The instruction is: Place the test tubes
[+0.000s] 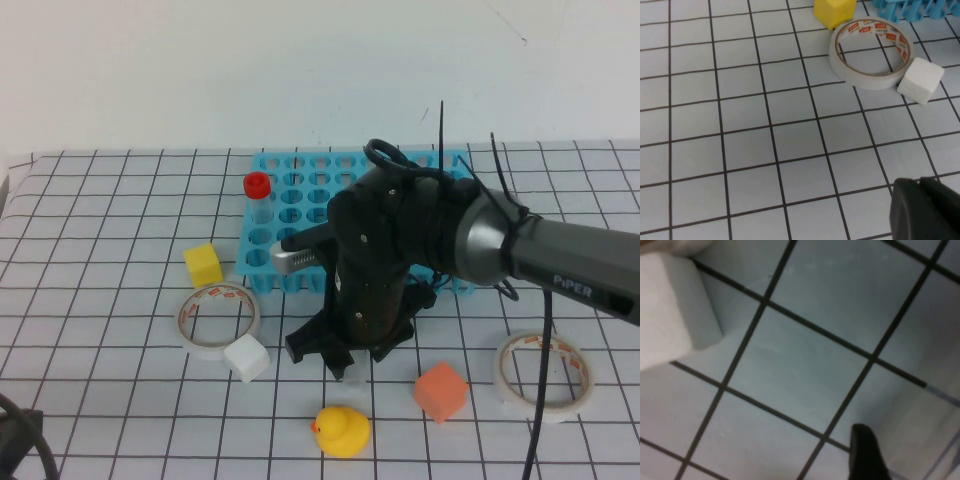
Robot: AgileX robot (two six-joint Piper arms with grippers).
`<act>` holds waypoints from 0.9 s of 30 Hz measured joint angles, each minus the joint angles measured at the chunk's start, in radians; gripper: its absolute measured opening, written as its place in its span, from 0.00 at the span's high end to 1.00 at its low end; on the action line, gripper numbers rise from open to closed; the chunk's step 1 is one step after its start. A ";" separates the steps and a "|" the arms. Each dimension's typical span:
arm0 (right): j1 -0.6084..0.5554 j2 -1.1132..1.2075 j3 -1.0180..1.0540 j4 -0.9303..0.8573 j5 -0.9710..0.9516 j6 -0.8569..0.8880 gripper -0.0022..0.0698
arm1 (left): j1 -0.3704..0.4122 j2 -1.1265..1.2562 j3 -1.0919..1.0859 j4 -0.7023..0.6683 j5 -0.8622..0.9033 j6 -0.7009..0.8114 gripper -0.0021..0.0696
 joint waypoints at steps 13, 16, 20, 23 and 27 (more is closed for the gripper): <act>0.000 0.013 -0.002 0.005 0.013 -0.006 0.64 | 0.000 0.000 0.000 -0.014 0.000 0.000 0.97; 0.002 0.006 -0.002 0.005 0.013 -0.006 0.64 | 0.000 0.000 0.000 -0.014 0.000 0.000 0.97; 0.002 -0.057 -0.002 0.005 0.017 -0.006 0.64 | 0.000 0.000 0.000 -0.014 -0.002 0.000 0.97; 0.002 -0.139 -0.002 0.005 0.017 -0.006 0.64 | 0.000 0.000 0.000 -0.014 -0.012 0.000 0.97; 0.002 -0.262 -0.002 -0.018 0.017 -0.010 0.64 | 0.000 0.000 0.000 -0.014 -0.019 0.005 0.97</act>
